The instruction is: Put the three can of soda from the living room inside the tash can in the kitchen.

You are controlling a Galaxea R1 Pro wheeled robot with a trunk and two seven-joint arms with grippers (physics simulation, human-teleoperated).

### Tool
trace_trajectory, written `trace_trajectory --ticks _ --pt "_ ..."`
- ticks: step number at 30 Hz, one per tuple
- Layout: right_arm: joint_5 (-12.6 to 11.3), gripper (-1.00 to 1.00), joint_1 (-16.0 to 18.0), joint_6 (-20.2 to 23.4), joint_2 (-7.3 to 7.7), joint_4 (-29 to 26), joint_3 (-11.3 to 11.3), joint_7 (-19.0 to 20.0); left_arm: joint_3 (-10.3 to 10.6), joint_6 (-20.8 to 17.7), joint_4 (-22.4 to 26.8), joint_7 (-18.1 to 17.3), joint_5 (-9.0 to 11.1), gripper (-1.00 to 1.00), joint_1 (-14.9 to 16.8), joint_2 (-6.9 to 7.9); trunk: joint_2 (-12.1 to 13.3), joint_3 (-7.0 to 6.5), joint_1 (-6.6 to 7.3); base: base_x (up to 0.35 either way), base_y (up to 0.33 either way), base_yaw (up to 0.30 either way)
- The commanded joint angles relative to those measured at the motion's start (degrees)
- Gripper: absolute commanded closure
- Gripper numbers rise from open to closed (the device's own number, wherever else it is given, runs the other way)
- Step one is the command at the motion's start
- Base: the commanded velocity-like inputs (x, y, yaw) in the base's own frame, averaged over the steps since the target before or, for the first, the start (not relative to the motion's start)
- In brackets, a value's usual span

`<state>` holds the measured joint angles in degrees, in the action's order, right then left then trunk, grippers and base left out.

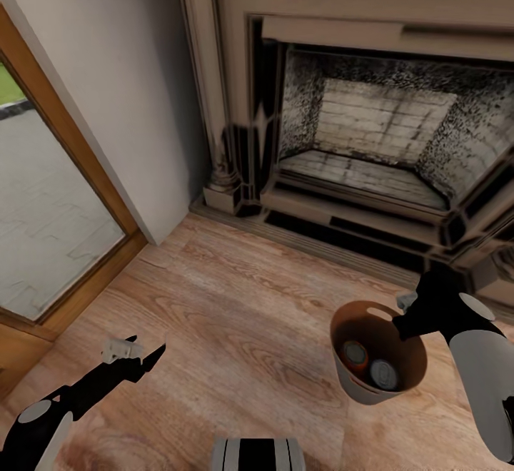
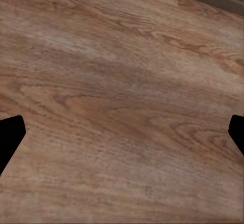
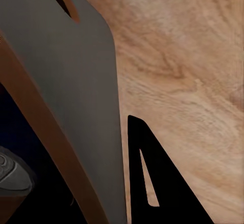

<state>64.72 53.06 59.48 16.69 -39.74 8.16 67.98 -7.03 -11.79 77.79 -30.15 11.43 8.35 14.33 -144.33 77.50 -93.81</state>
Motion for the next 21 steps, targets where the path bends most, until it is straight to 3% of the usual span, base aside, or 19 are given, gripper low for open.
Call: trace_trajectory --ticks 1,15,21 --pt "-0.63 1.00 0.02 0.52 -0.02 0.01 0.02 0.22 0.00 0.00 0.00 0.00 0.00 -1.00 0.00 0.00 -0.02 0.22 -0.02 0.000 0.000 0.000" --pt "-0.60 1.00 0.02 0.52 -0.33 0.09 0.05 0.13 0.00 0.01 -0.10 0.51 -0.09 -1.00 0.00 0.00 -0.15 2.44 -0.27 0.000 0.000 0.000" --pt "-0.62 1.00 0.01 0.52 -0.42 0.10 0.10 0.13 0.00 0.06 -0.16 1.99 -0.11 -1.00 0.00 0.00 -0.15 2.44 -0.27 0.000 0.000 0.000"
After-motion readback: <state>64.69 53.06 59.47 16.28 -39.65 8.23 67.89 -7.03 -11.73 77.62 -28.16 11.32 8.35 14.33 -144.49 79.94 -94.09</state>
